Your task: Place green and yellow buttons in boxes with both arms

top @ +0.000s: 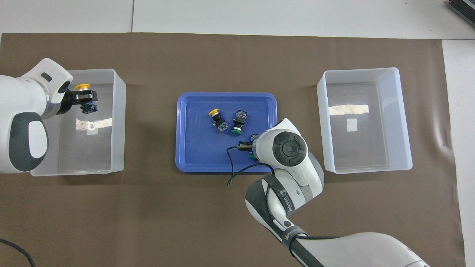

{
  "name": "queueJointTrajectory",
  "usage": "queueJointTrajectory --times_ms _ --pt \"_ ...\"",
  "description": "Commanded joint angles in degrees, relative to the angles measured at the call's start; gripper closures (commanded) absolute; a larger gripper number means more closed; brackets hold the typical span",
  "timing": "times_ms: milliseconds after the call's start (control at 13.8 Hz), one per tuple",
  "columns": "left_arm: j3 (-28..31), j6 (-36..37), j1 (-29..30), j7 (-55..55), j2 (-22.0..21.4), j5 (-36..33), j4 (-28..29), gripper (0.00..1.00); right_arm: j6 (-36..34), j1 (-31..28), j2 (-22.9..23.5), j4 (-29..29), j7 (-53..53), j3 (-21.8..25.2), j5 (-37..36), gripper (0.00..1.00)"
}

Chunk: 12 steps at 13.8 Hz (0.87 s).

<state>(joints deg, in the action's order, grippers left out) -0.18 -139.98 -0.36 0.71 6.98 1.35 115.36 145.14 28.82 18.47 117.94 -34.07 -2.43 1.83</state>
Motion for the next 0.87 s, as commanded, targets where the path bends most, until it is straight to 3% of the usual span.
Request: queueJointTrajectory --times_ms 0,73,145,291,363,436,508,581,799 --pt "-0.8 -2.8 1.2 -6.2 1.7 0.1 0.9 1.00 1.4 0.0 -1.0 1.9 0.1 0.1 0.0 0.45" --pt "-0.8 -3.2 2.5 -9.4 3.2 0.1 0.6 1.00 1.5 0.0 -1.0 1.9 0.1 0.1 0.0 0.59" --pt "-0.8 -5.7 2.6 -11.5 5.7 0.3 0.5 1.00 1.2 0.0 -1.0 1.7 -0.6 0.1 0.0 1.00" --pt "-0.8 -11.1 2.8 -11.9 9.9 0.6 0.5 1.00 -1.3 -0.2 -2.3 -0.4 -2.9 0.6 -0.1 1.00" --pt "-0.8 -12.6 2.6 -11.9 11.6 0.6 0.2 0.97 -6.0 -1.2 -3.2 -3.8 -2.9 0.6 -0.1 1.00" --pt "-0.8 -13.2 2.7 -12.0 11.9 0.6 0.0 0.70 -11.2 -2.0 -4.0 -7.3 -3.5 0.6 -0.1 1.00" --pt "-0.7 -12.6 2.7 -12.0 12.1 0.5 -1.0 0.14 -14.4 -2.8 -5.4 -9.4 -3.5 0.8 -0.1 1.00" --pt "-0.7 -12.5 2.7 -12.0 12.1 0.6 -1.7 0.00 -15.7 -4.8 -7.1 -10.0 -3.5 0.8 -0.1 1.00" --pt "-0.6 -6.9 2.6 -11.8 8.4 0.5 -3.1 0.00 -15.9 -13.1 -10.5 -10.0 1.9 0.8 -0.2 1.00"
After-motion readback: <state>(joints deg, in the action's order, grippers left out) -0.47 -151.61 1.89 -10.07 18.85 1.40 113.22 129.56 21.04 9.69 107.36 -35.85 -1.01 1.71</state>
